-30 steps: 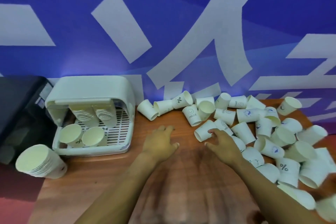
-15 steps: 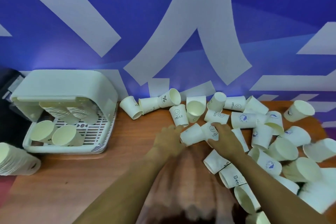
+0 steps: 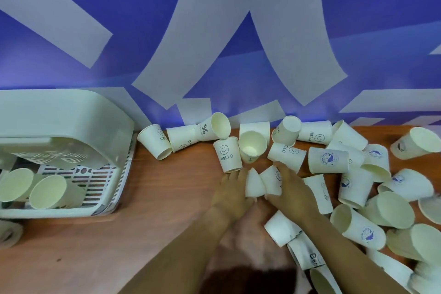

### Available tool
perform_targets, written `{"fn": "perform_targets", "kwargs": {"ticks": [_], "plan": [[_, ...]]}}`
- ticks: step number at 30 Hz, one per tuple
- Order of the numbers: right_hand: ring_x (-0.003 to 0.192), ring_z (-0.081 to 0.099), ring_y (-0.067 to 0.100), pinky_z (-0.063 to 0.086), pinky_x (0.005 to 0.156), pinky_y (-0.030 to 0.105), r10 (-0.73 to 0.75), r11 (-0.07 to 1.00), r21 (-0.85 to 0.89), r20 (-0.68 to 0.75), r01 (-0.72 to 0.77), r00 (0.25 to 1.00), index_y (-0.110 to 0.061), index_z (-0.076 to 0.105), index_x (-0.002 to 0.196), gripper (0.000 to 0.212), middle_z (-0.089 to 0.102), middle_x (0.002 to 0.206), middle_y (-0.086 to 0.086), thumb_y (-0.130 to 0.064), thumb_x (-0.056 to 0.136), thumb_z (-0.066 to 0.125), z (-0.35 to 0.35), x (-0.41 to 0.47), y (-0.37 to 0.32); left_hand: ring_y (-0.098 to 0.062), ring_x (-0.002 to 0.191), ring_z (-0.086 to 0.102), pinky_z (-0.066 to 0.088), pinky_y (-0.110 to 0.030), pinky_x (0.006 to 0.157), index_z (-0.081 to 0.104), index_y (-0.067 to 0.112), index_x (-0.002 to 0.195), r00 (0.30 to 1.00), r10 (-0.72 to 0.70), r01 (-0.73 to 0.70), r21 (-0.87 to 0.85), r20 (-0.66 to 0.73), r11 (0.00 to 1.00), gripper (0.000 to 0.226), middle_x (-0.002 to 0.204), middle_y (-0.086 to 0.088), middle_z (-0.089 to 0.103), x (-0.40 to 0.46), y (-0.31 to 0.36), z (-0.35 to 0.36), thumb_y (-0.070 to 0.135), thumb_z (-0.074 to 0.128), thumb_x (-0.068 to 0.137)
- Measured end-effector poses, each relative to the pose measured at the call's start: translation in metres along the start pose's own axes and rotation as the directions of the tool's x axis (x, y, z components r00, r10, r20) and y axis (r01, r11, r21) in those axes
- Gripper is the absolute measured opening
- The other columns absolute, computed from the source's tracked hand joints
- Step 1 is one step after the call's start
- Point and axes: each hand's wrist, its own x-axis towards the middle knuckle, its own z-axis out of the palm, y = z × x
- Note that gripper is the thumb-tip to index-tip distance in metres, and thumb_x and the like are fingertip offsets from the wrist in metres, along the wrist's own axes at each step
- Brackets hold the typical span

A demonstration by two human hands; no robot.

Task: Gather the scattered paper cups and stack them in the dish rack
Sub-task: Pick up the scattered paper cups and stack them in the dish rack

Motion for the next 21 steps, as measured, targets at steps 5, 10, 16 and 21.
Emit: {"fn": "perform_targets", "kwargs": {"ticks": [5,10,16,21], "plan": [[0.12,0.05,0.023,0.048,0.09,0.036,-0.061,0.998,-0.006,-0.032,0.061,0.998,-0.024,0.033,0.142,0.084,0.049,0.137,0.0,-0.034,0.07,0.076,0.0,-0.001,-0.003,-0.023,0.133,0.037,0.031,-0.038,0.106,0.026,0.026,0.144,0.999,-0.041,0.041,0.032,-0.002,0.999,0.075,0.145,0.001,0.039,0.0,-0.003,-0.007,0.046,0.064,0.083],[0.118,0.05,0.022,0.044,0.089,0.032,-0.06,0.997,0.05,-0.049,0.063,0.997,-0.026,0.031,0.144,0.084,0.051,0.132,0.002,-0.027,0.071,0.074,-0.009,-0.012,-0.018,-0.022,0.129,0.043,0.04,-0.035,0.102,0.018,0.031,0.148,0.999,-0.044,0.044,-0.114,0.006,0.993,0.082,0.147,0.002,0.037,-0.027,-0.011,-0.017,0.045,0.064,0.082],[0.12,0.048,0.024,0.046,0.083,0.035,-0.082,0.994,0.06,-0.089,0.088,0.993,-0.032,0.02,0.147,0.095,0.043,0.136,0.003,-0.025,0.07,0.075,-0.029,-0.036,-0.045,-0.022,0.116,0.051,0.047,-0.039,0.092,0.029,0.028,0.138,0.989,-0.066,0.037,-0.2,-0.136,0.979,0.076,0.131,0.003,0.045,-0.068,-0.024,-0.049,0.047,0.067,0.076],[0.114,0.052,0.03,0.048,0.083,0.041,-0.07,0.991,0.097,-0.177,0.088,0.982,-0.029,0.024,0.145,0.088,0.041,0.132,0.008,-0.037,0.074,0.075,-0.029,-0.059,-0.081,-0.018,0.099,0.055,0.05,-0.035,0.079,0.037,0.02,0.116,0.967,-0.089,0.009,-0.316,-0.238,0.949,0.065,0.111,0.005,0.051,-0.118,-0.038,-0.067,0.039,0.078,0.07]]}}
